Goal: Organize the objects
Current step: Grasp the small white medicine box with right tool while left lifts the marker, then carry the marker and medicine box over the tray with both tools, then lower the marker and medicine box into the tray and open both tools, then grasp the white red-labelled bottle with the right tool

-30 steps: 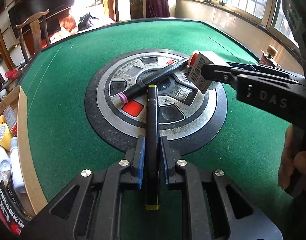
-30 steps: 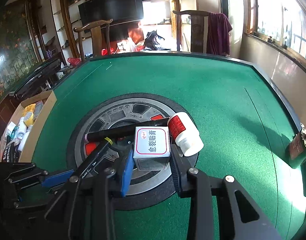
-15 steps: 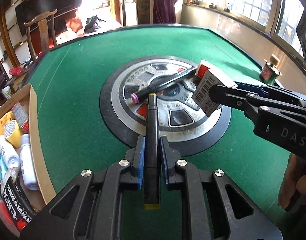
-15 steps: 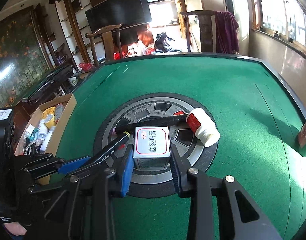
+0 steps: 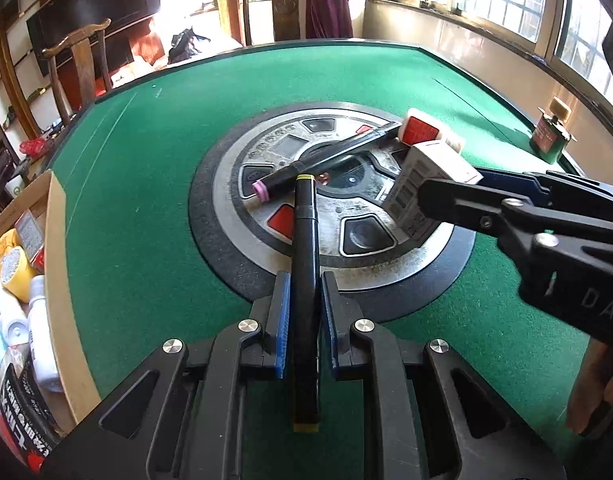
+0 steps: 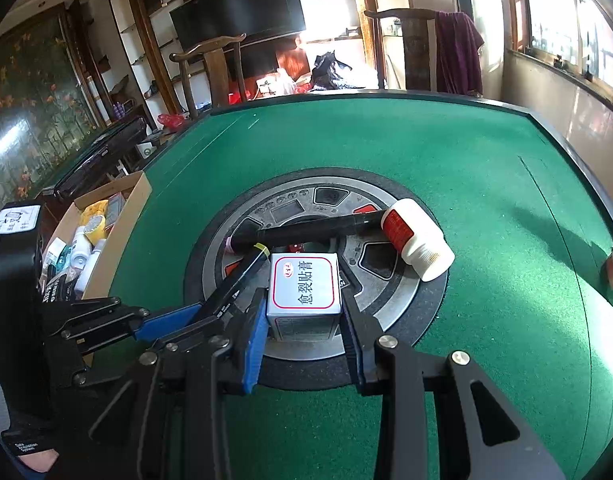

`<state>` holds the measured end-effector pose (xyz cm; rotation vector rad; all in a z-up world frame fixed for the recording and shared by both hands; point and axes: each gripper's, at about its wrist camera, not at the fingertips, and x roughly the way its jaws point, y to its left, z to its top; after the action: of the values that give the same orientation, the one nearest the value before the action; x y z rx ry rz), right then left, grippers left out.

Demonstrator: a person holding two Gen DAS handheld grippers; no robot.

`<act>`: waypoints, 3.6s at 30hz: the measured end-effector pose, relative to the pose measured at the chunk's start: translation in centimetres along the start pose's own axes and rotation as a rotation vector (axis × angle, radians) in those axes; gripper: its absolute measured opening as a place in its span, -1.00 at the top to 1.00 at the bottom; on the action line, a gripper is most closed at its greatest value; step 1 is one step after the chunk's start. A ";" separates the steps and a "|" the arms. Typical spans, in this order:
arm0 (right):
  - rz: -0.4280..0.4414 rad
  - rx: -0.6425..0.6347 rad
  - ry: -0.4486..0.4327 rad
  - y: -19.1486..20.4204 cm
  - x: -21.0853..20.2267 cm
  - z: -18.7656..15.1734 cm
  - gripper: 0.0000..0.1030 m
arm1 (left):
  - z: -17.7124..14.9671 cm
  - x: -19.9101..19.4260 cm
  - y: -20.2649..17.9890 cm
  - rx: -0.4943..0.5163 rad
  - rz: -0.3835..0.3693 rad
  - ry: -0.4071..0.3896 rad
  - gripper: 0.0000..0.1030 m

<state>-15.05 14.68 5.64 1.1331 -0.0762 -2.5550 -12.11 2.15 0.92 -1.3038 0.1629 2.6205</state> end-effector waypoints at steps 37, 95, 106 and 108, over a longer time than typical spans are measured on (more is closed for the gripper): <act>0.174 -0.119 -0.046 13.4 -0.6 2.0 0.34 | -1.5 -12.4 13.2 -0.289 0.088 -0.303 0.72; 0.286 -0.224 0.013 21.8 4.5 3.9 0.19 | -4.5 -10.5 24.9 -0.577 0.152 -0.227 0.47; -0.062 -0.086 -0.027 1.2 1.2 4.9 -0.08 | -2.7 -11.1 17.0 -0.322 -0.061 -0.280 0.35; -0.128 -0.088 -0.005 -1.3 1.7 4.9 -0.11 | -2.4 -10.9 15.5 -0.279 -0.093 -0.270 0.29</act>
<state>-20.11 14.88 7.52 1.1322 0.1092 -2.6438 -7.50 -14.86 8.27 -0.9853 -0.3084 2.7758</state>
